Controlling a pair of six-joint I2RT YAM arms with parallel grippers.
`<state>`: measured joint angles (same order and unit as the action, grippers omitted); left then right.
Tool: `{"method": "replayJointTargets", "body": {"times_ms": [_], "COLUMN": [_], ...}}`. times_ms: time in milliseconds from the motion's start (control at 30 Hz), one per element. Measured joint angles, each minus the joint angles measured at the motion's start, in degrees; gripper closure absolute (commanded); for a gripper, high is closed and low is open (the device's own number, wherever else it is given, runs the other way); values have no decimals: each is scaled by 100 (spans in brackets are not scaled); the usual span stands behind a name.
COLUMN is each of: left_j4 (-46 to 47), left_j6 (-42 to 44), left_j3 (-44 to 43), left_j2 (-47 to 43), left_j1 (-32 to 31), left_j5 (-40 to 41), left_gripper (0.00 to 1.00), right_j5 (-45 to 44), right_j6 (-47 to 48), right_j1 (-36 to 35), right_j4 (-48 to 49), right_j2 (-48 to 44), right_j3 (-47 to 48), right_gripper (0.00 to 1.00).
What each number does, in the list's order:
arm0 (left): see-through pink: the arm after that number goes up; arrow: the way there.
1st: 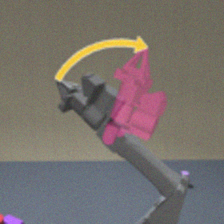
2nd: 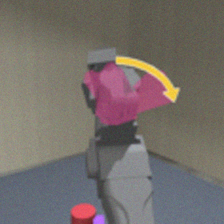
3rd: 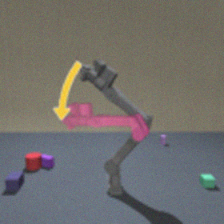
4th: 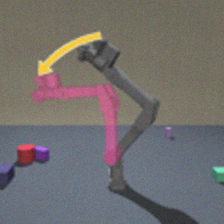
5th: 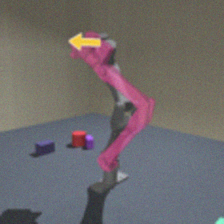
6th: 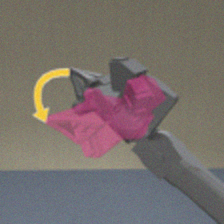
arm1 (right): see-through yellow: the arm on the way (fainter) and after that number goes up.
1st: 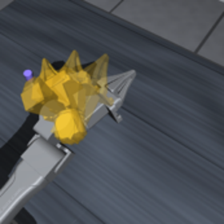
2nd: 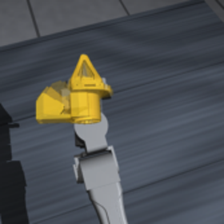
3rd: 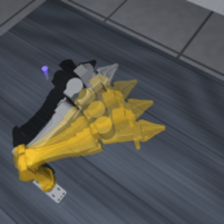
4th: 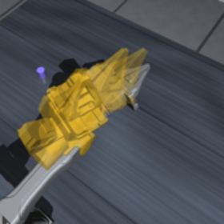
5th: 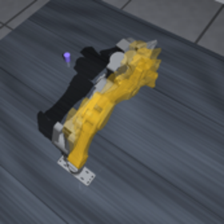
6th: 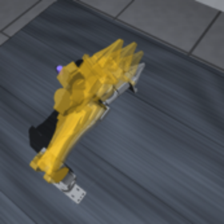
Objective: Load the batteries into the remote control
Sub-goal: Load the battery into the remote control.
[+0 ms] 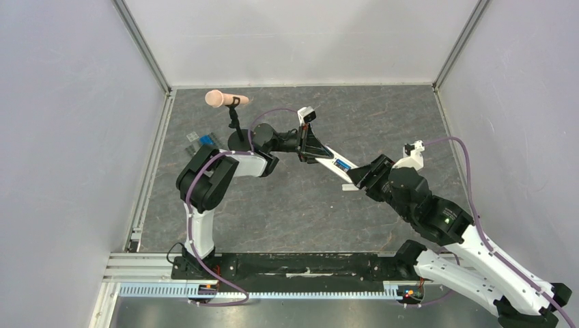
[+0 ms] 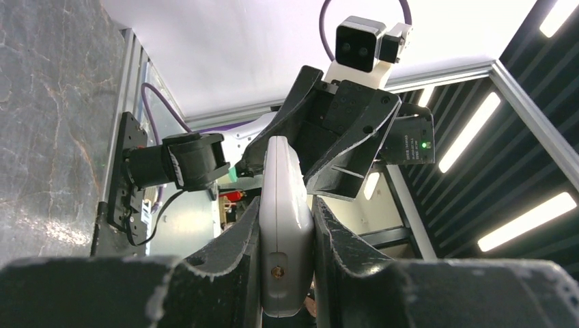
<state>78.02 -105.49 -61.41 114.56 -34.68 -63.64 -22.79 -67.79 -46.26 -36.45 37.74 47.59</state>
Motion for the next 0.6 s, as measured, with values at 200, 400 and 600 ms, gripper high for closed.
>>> {"method": "replayJointTargets", "body": {"times_ms": [200, 400, 600], "left_j4": [-37, -131, -365], "left_j6": [479, 970, 1504], "left_j3": [46, 87, 87], "left_j2": [-120, -164, -229], "left_j1": [72, 131, 173], "left_j5": [-175, -341, -365], "left_gripper": [98, 98, 98], "right_j5": [138, 356, 496], "right_j6": [-50, -101, -146], "right_j1": [0, 50, 205], "right_j4": [28, 79, -85], "right_j2": [179, 400, 680], "right_j3": [0, 4, 179], "right_gripper": [50, 64, 69]}}
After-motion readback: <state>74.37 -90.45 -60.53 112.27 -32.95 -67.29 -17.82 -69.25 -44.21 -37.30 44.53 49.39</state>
